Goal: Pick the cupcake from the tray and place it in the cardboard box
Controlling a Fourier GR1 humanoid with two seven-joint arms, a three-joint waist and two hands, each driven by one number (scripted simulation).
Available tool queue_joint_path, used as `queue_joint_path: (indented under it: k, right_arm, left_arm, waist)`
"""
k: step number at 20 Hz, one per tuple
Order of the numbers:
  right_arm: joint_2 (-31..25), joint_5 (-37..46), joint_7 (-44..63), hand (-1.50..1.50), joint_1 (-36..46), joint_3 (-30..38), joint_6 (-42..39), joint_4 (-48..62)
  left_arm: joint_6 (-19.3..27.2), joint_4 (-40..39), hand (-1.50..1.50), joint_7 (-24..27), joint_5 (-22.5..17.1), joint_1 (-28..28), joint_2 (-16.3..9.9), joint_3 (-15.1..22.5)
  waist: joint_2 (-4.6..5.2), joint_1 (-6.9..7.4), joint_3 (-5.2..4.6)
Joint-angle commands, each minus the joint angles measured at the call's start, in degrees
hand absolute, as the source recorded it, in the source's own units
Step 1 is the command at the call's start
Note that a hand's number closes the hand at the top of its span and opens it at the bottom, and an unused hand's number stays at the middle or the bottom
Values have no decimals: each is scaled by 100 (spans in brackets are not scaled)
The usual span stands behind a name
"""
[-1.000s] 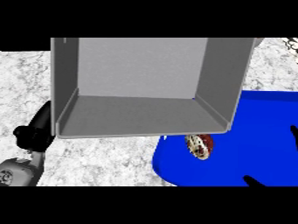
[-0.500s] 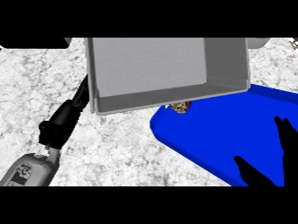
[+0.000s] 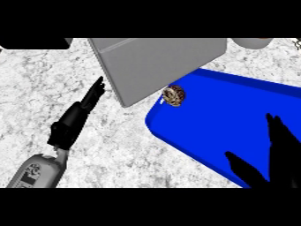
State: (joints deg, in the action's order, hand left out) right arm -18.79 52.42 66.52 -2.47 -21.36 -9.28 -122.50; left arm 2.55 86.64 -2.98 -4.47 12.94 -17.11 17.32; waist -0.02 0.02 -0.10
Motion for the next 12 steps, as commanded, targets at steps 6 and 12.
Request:
queue_joint_path:
  k: [6,12]
  right_arm:
    - [475,253,707,-150,50,243,-748,137]
    - [792,307,330,-150,-42,370,-776,618]
  left_arm:
    - [-70,144,0,37,154,-144,59,-145]
    - [-130,-50,0,29,229,16,236,-187]
  waist:
    - [-4,3,6]
    - [2,-7,7]
